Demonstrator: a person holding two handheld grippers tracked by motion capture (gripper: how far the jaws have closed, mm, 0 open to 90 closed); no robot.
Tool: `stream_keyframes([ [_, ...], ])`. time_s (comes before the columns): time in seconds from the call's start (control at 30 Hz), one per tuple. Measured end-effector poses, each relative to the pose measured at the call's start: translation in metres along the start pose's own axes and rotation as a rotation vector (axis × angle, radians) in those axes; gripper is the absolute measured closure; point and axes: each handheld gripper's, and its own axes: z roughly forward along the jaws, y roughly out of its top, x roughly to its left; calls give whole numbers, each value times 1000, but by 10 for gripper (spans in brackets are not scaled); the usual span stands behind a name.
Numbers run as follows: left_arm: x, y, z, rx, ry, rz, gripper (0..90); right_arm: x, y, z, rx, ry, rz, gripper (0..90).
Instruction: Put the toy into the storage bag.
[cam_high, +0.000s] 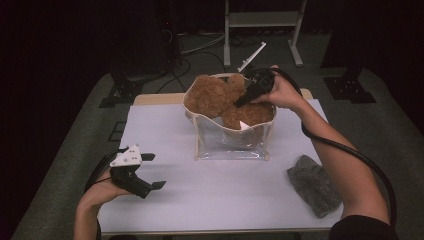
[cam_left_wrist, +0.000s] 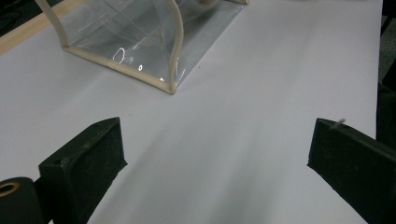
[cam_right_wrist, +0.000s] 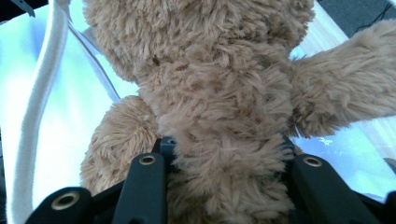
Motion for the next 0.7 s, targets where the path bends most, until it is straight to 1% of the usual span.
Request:
stream_keyframes([
  [0.17, 0, 0, 0, 1, 0, 0, 29, 0, -4, 6, 21, 2, 8, 606],
  [0.4, 0, 0, 0, 1, 1, 2, 29, -1, -9, 16, 55, 1, 1, 604],
  [0.53, 0, 0, 0, 3, 0, 3, 29, 1, -9, 20, 85, -4, 3, 603],
  [0.7, 0, 0, 0, 1, 0, 4, 29, 1, -9, 19, 81, -8, -4, 577],
])
